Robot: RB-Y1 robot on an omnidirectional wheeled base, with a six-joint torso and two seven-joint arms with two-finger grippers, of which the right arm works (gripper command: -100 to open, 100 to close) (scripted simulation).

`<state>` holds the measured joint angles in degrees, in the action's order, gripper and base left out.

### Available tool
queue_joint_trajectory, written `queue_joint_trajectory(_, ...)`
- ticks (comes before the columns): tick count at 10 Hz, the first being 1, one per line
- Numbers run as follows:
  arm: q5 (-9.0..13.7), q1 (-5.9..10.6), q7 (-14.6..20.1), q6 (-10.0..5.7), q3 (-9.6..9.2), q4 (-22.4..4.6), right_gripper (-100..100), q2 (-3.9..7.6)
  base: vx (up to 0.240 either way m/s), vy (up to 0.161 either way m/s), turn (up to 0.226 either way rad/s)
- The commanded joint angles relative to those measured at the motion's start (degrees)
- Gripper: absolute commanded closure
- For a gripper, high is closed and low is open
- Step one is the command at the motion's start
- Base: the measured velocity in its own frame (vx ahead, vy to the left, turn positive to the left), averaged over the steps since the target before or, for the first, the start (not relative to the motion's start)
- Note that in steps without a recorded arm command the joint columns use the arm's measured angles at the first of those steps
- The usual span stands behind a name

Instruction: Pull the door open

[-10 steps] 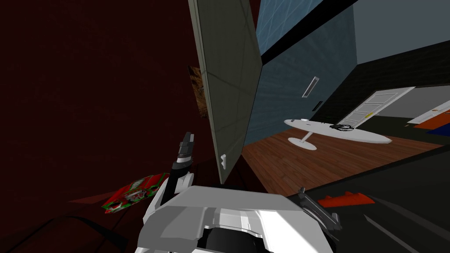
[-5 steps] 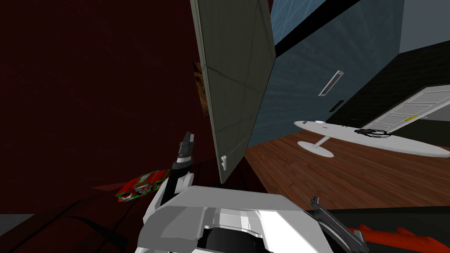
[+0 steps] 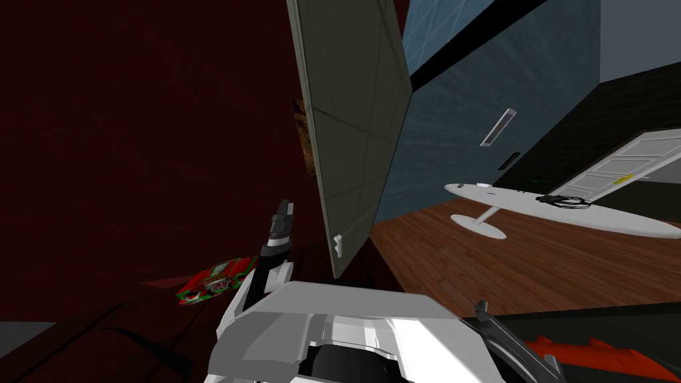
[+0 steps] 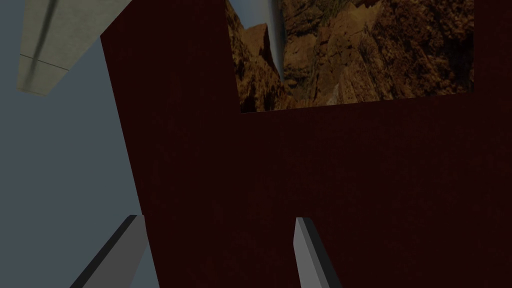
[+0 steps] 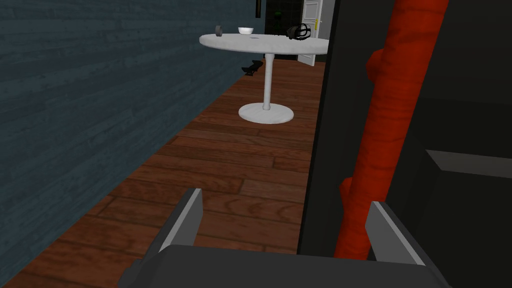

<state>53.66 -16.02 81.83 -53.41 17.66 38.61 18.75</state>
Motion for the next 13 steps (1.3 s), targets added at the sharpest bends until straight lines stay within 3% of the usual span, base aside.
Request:
queue_joint_trajectory(1,0.0,-0.1,0.6,-0.14,-0.03,-0.4,-100,0.23,0.01,-0.028,0.08)
queue_joint_trajectory(9,0.0,-0.1,0.6,-0.14,-0.03,-0.4,-100,0.23,0.003,0.002,-0.005)
queue_joint_trajectory(13,-0.8,-1.08,6.3,-1.82,-1.39,-4.7,-100,2.6,0.041,0.01,0.066)
